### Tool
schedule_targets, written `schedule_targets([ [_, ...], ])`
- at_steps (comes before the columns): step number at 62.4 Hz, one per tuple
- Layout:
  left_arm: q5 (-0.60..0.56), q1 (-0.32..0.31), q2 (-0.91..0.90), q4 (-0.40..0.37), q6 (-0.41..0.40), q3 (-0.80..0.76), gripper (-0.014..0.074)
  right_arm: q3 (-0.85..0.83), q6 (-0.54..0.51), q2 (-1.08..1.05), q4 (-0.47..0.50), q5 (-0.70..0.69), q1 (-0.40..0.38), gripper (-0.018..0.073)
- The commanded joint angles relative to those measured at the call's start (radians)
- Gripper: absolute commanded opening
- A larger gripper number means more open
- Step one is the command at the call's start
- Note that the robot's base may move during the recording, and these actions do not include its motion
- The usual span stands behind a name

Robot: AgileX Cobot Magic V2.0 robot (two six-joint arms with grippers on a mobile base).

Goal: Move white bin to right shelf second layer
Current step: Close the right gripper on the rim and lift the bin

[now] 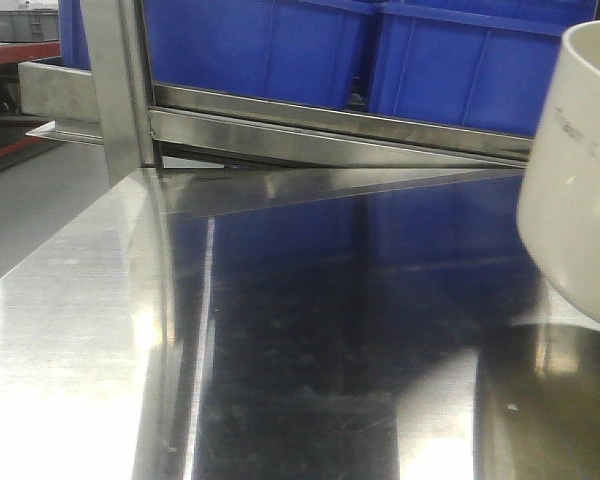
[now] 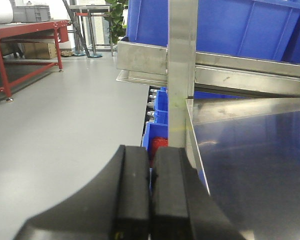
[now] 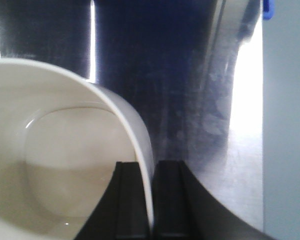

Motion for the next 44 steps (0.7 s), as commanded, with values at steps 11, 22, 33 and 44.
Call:
schedule_targets([
  [11,-0.080,-0.004,-0.017,-0.008,-0.005,0.027,0.0085,0.113,-0.007,-0.250,-0.012,-0.137,-0.006,0.0055],
  [22,-0.080,-0.004,-0.017,-0.008,-0.005,0.027,0.0085,0.182,-0.007,-0.410,-0.012,-0.131,-0.006,0.0055],
  [33,-0.080,-0.004,-0.017,-0.008,-0.005,0.027,0.0085,0.197,-0.007,-0.502,-0.012,-0.127,-0.006,0.0055],
  [44,-0.080,-0.004,-0.017,-0.008,-0.005,0.027,0.0085,0.197,-0.007,-0.518,-0.012,-0.127,-0.006,0.0055],
])
